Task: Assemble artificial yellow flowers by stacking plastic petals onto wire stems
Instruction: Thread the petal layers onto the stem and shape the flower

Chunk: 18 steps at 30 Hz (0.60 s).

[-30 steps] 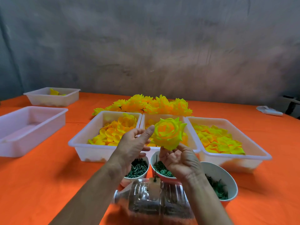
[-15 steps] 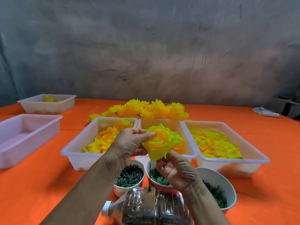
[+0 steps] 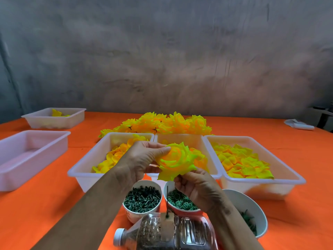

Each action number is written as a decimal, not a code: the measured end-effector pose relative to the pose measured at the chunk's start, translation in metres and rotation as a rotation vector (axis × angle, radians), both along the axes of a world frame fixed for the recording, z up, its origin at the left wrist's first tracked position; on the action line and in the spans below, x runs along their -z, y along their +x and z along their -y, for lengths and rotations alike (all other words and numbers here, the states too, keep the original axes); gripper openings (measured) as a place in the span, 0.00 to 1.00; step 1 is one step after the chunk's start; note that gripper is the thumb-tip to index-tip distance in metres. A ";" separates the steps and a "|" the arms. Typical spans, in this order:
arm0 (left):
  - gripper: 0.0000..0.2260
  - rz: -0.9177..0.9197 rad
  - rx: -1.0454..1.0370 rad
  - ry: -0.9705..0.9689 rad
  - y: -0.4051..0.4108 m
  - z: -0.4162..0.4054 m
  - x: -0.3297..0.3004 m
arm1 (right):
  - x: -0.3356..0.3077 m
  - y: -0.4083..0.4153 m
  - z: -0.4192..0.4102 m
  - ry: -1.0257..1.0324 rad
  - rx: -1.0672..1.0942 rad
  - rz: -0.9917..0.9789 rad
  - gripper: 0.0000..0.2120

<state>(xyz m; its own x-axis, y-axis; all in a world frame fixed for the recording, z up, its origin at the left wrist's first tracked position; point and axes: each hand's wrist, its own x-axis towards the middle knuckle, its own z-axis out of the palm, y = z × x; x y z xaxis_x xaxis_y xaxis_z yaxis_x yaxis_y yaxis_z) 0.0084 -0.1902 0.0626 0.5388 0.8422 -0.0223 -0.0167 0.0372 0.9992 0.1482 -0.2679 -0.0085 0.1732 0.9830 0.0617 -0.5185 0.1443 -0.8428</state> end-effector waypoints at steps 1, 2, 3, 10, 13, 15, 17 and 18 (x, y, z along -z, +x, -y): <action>0.05 0.001 -0.010 0.008 0.001 -0.001 0.000 | 0.000 0.001 0.000 0.013 0.002 0.059 0.06; 0.04 0.004 -0.022 0.016 0.002 -0.002 -0.001 | 0.000 0.001 0.001 0.025 0.003 0.120 0.06; 0.03 0.007 -0.034 0.029 0.003 -0.002 -0.001 | 0.000 0.002 0.002 0.036 0.005 0.178 0.05; 0.05 -0.008 -0.104 0.082 0.011 -0.003 0.008 | 0.003 -0.001 0.001 0.033 0.083 0.276 0.05; 0.18 -0.102 -0.078 0.025 0.010 -0.003 0.008 | 0.005 0.000 -0.001 0.018 0.133 0.198 0.06; 0.30 -0.175 -0.010 -0.063 0.006 -0.001 0.008 | 0.007 0.002 -0.002 0.019 0.165 0.195 0.07; 0.30 -0.182 0.047 -0.113 0.003 -0.001 0.009 | 0.008 0.002 -0.001 0.023 0.181 0.239 0.05; 0.24 -0.167 0.058 -0.110 0.002 -0.002 0.011 | 0.008 0.000 -0.001 0.024 0.178 0.260 0.05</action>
<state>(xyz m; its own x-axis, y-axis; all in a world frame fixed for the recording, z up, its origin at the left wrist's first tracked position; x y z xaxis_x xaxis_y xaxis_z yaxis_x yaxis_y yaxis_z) 0.0103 -0.1884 0.0519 0.5677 0.7973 -0.2052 0.1538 0.1421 0.9778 0.1486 -0.2672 -0.0163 0.3177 0.9364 0.1492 -0.2507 0.2347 -0.9392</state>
